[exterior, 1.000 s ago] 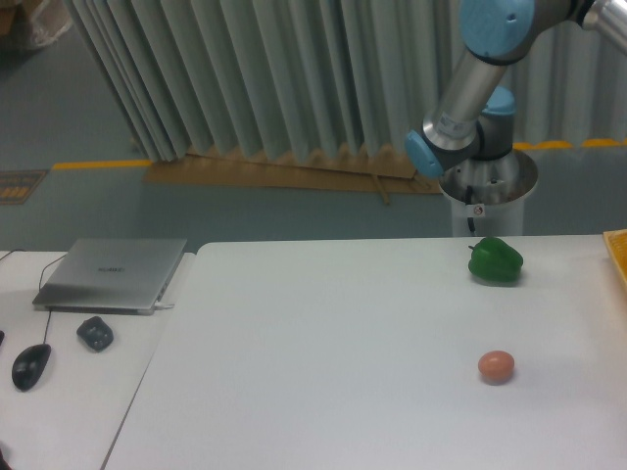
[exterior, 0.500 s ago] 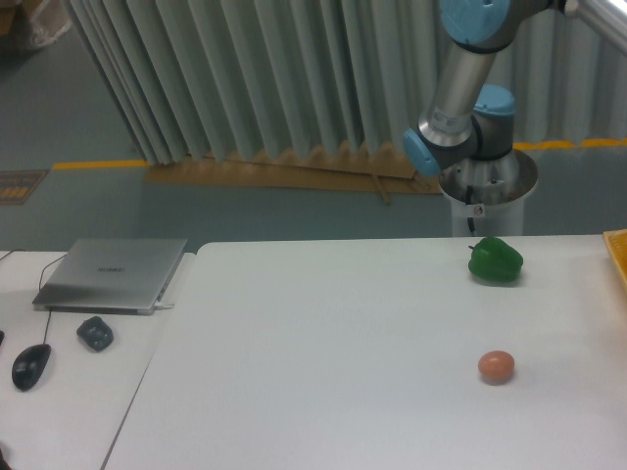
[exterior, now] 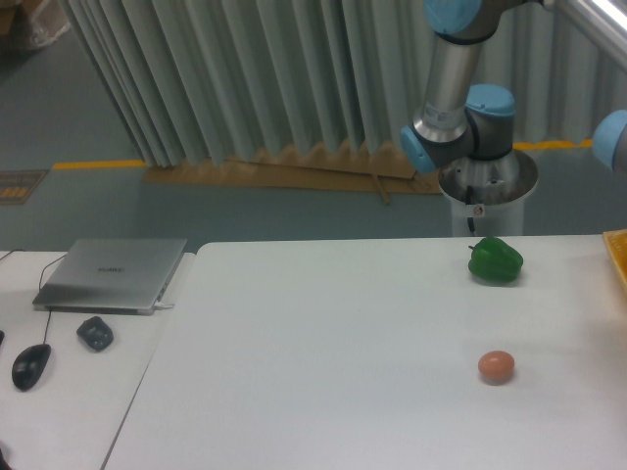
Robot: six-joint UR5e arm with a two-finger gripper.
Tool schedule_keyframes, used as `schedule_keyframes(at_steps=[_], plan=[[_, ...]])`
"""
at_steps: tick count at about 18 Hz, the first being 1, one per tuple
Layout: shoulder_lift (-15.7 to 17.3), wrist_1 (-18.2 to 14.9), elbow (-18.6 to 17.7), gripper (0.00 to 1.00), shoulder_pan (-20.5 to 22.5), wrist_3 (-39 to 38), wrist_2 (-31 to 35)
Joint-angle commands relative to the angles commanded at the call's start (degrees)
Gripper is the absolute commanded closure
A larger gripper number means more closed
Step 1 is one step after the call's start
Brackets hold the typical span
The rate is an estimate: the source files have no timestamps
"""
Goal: Place the red pepper on the table
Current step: 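Carry the red bell pepper in the gripper over the table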
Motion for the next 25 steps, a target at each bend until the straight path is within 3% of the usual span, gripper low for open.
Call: schedule_keyframes(at_steps=[6,12,17,21,25], plan=[[0.2,0.0,0.2,0.49,-1.8,-4.9,-1.3],[-0.5,0.9,0.5,0.51,-4.8,-16.5,-1.1],[-2.0,4.7,0.3,0.51,-7.4,-24.2,-0.8],[-4.0,7.3,0.3,0.51,-8.8,-23.9,3.5],[-5.8,7.8,0.4,0.51,-9.5,-24.5,4.3]])
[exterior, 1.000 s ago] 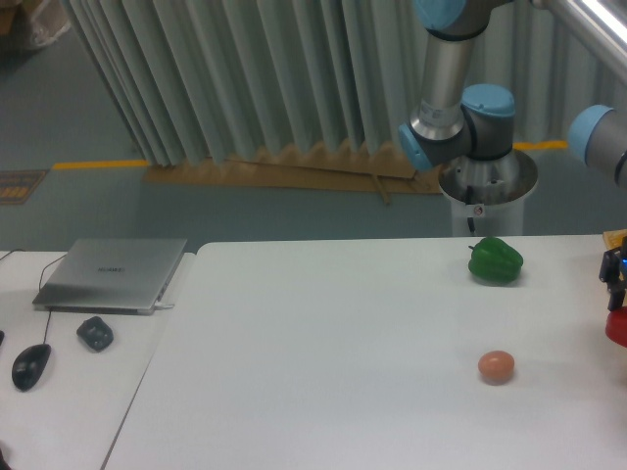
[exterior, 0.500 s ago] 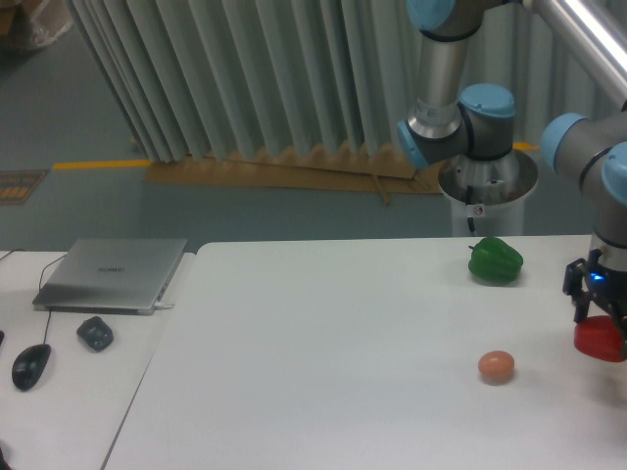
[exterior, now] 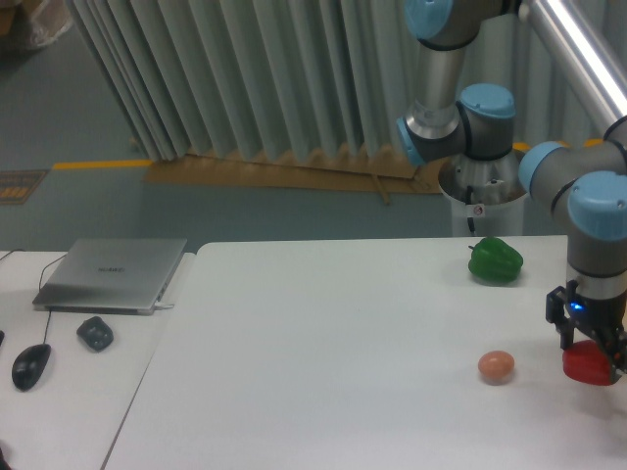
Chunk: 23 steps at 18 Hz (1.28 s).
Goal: Place the red pepper on the table
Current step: 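Carry the red bell pepper in the gripper over the table, then lower the held red pepper onto the table beside the orange ball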
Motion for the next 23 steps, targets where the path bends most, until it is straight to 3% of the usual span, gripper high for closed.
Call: schedule_keyframes(at_steps=[4,7,16,17,20,22,23], plan=[[-0.5,0.2,0.1,0.51,-0.5,0.2,1.1],[-2.4,3.2,-0.2,0.51,-1.0,0.0,2.4],[-2.9,3.3,-0.1,0.50,-2.3,-1.8,3.4],[-2.9,3.3,-0.2,0.45,-2.3,-1.7,3.4],[-2.9,3.3,-0.2,0.45,-2.3,-1.8,3.5],[-2.9,3.5,-0.4,0.08,-2.3,-1.6,3.7],[-2.9,3.5,-0.4,0.00,-2.4,-1.4,4.2]])
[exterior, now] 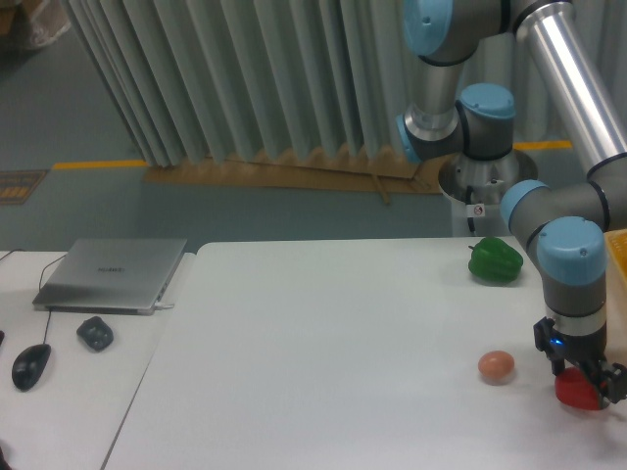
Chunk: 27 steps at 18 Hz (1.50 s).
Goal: Place the red pepper on the table
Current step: 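Lower the held red pepper onto the table beside the orange ball, then open the gripper and raise it slightly off the red pepper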
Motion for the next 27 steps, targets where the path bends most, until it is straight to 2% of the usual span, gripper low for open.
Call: schedule_keyframes(at_steps=[5,9,13,27], plan=[[0.3,-0.2,0.1,0.00,-0.6,0.4,1.5],[1.8,-0.4,0.0,0.00,-0.5,0.1,1.8],[5.0,-2.9,-0.8,0.00,0.1,0.4,1.9],[6.1,-2.9,-1.3,0.00,-0.4,-0.2,1.1]])
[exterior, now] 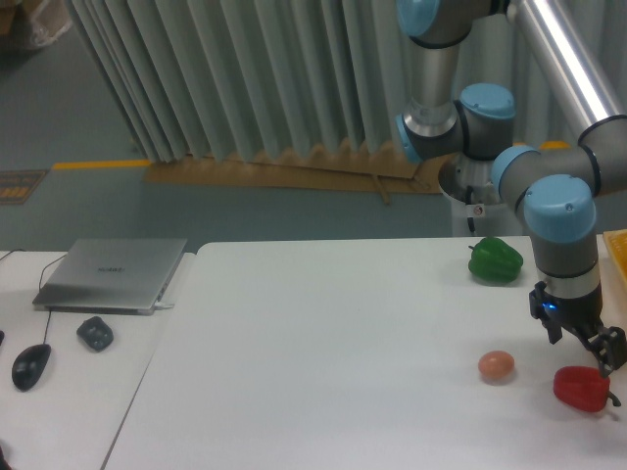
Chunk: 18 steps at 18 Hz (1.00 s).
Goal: Place the red pepper on the table
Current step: 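Open the gripper and raise it slightly off the red pepper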
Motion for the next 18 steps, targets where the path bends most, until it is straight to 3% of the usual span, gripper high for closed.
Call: schedule_keyframes(at_steps=[18], plan=[[1.0,-0.1,-0.3,0.00,0.3,0.1,-1.1]])
